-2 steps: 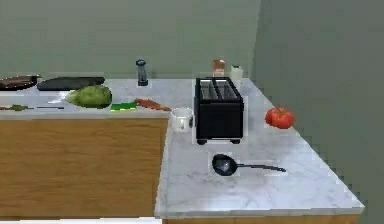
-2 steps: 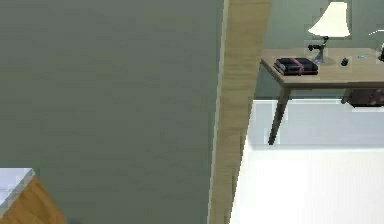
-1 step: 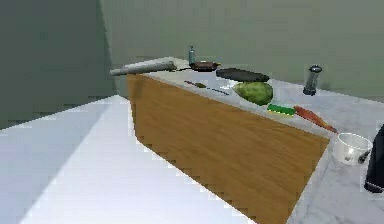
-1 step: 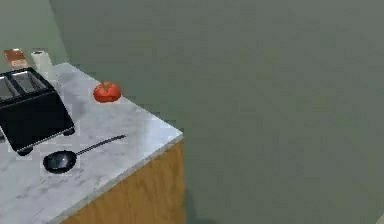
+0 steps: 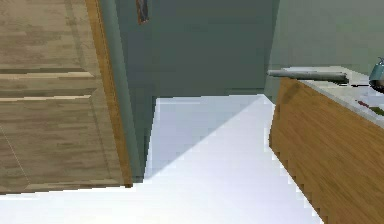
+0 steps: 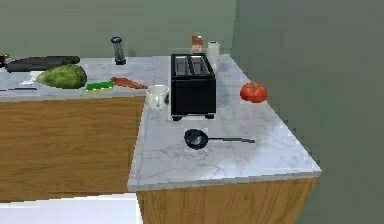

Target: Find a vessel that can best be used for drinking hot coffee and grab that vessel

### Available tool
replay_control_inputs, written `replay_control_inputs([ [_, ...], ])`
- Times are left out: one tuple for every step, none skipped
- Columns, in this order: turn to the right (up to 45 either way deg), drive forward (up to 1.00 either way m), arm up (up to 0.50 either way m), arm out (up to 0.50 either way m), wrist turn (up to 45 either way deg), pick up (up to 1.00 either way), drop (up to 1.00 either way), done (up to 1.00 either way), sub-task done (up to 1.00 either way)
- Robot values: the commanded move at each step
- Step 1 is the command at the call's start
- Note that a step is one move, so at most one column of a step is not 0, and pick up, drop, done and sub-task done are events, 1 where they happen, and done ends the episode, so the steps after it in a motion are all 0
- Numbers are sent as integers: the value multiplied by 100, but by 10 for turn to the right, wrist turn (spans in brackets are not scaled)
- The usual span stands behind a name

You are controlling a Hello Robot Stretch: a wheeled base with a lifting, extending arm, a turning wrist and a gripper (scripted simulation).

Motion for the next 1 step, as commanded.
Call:
replay_control_inputs([
  [0,0,50,0,0,0,0,0,0],
])
